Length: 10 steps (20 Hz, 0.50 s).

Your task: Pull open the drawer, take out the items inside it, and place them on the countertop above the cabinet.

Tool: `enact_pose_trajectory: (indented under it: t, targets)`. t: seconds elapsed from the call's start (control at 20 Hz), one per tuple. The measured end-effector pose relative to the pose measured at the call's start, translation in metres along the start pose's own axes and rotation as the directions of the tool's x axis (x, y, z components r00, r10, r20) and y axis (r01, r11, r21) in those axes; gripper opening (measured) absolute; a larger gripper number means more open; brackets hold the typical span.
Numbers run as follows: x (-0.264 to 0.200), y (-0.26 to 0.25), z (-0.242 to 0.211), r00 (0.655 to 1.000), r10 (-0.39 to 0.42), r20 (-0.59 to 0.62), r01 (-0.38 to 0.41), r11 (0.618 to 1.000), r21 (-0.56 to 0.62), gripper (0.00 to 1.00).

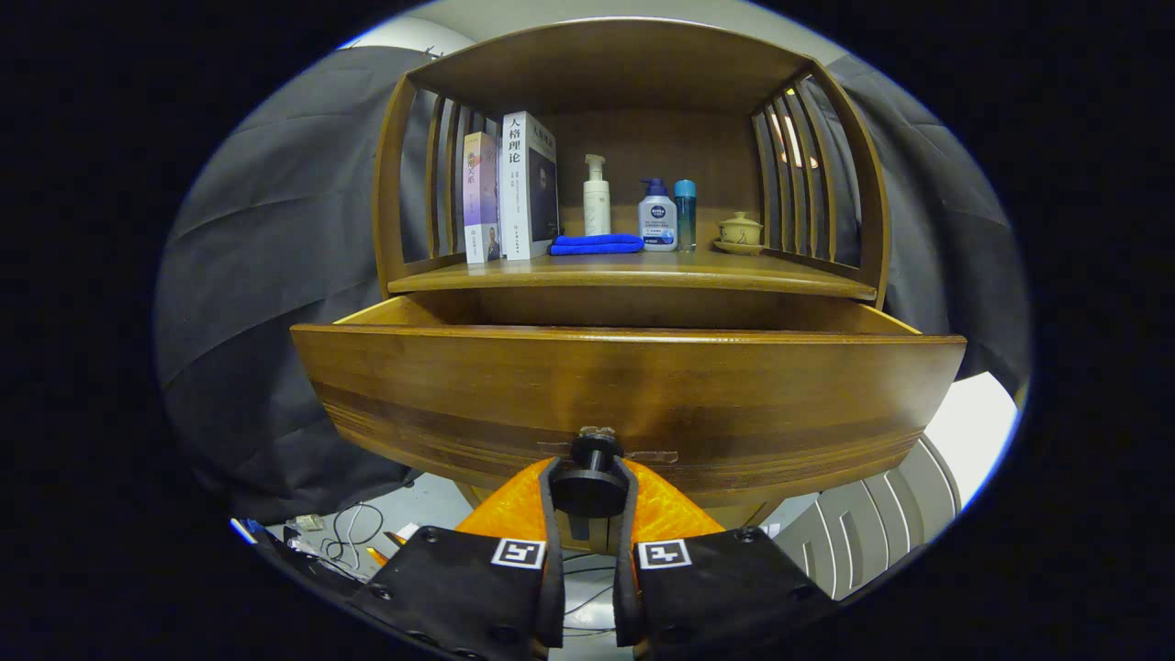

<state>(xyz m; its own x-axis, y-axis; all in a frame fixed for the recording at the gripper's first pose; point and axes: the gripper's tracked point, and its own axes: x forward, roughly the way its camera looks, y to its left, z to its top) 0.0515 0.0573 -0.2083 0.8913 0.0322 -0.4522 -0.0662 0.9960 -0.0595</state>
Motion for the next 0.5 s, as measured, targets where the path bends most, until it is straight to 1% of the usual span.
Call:
enact_pose_trajectory:
  t: [0.3, 0.5]
  targets:
    - [-0.022, 0.004, -0.019, 1.0, 0.019, -0.016, -0.019, 1.0, -0.014, 0.23]
    - [-0.037, 0.007, -0.026, 0.999, 0.035, 0.0, -0.035, 0.998, -0.047, 0.23]
